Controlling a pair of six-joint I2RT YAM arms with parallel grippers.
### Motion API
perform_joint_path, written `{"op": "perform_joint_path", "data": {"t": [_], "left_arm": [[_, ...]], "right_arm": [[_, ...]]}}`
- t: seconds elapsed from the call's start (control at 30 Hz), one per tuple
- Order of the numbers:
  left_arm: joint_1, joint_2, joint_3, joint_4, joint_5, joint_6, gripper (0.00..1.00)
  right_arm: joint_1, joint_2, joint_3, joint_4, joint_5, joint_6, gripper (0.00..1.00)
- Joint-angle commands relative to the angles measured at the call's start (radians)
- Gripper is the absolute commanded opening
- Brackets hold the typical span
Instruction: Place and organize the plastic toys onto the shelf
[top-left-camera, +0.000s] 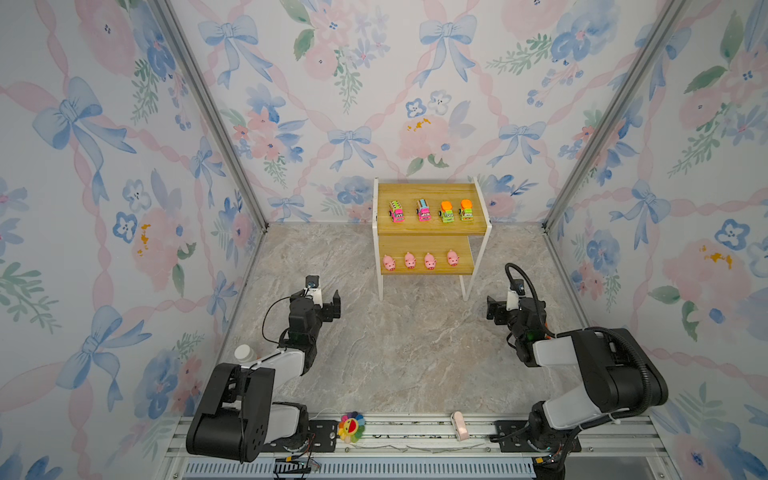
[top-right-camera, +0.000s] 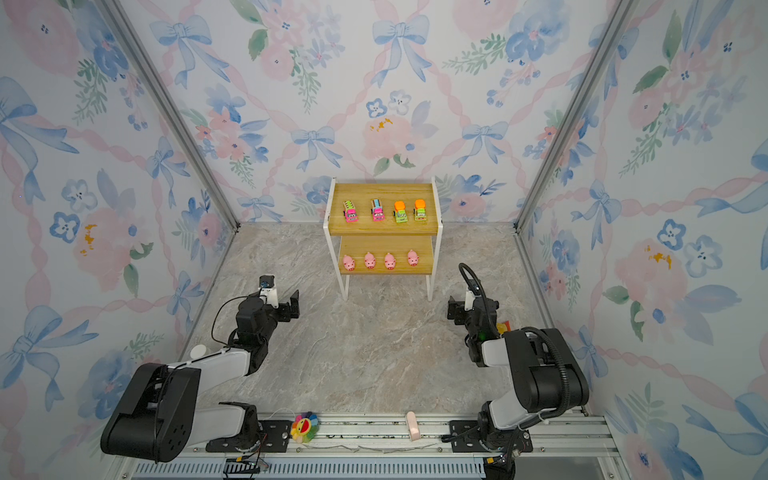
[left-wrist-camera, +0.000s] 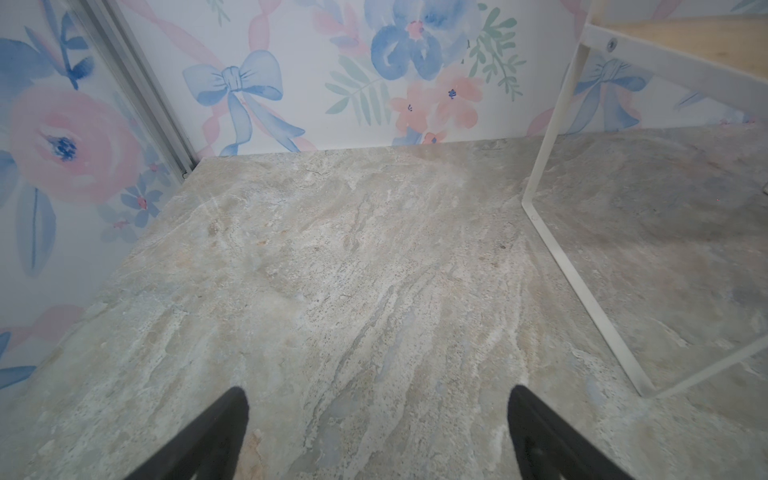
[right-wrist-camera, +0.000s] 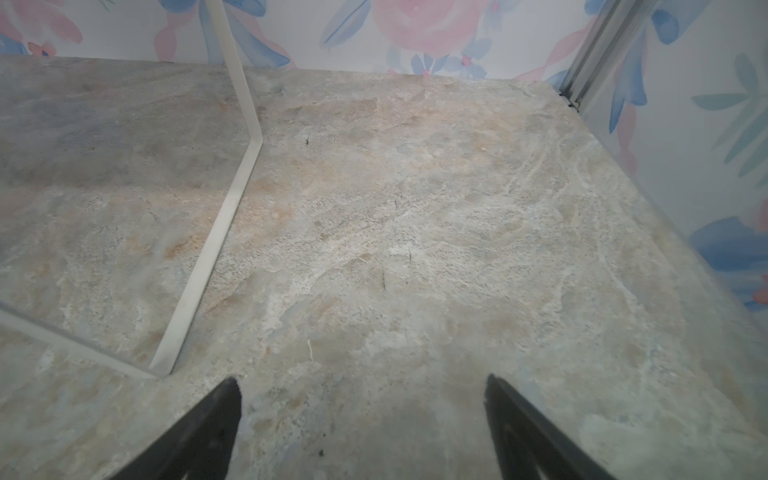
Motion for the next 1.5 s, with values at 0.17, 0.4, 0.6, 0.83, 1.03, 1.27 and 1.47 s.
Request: {"op": "perform_joint_path", "data": {"t": [0.17, 0.4, 0.6, 0.83, 1.03, 1.27, 1.47], "left_arm": [[0.014, 0.048, -0.005, 0.101, 0.056, 0.015, 0.98], [0.039, 0.059, -0.020, 0.164, 0.075, 0.054, 0.98], [0.066, 0.197, -0.038, 0.336, 0.066, 0.052, 0.98], [0.114, 0.246, -0.040, 0.394, 0.099, 0.003, 0.98], [0.112, 0.242, -0.044, 0.394, 0.096, 0.006, 0.98], [0.112, 0.242, -0.044, 0.394, 0.095, 0.005, 0.98], [0.112, 0.242, -0.043, 0.394, 0.096, 0.005, 0.98]], "right_arm": [[-0.033, 0.000, 0.067, -0.008, 0.007, 0.020, 0.97], [-0.033, 0.000, 0.068, -0.011, 0.007, 0.020, 1.00], [-0.034, 0.000, 0.068, -0.012, 0.008, 0.020, 1.00], [-0.034, 0.000, 0.067, -0.012, 0.007, 0.022, 0.97], [-0.028, 0.000, 0.068, -0.012, 0.020, 0.018, 0.97], [-0.018, 0.000, 0.067, -0.009, 0.039, 0.011, 0.97], [-0.018, 0.000, 0.068, -0.010, 0.036, 0.011, 0.97]]}}
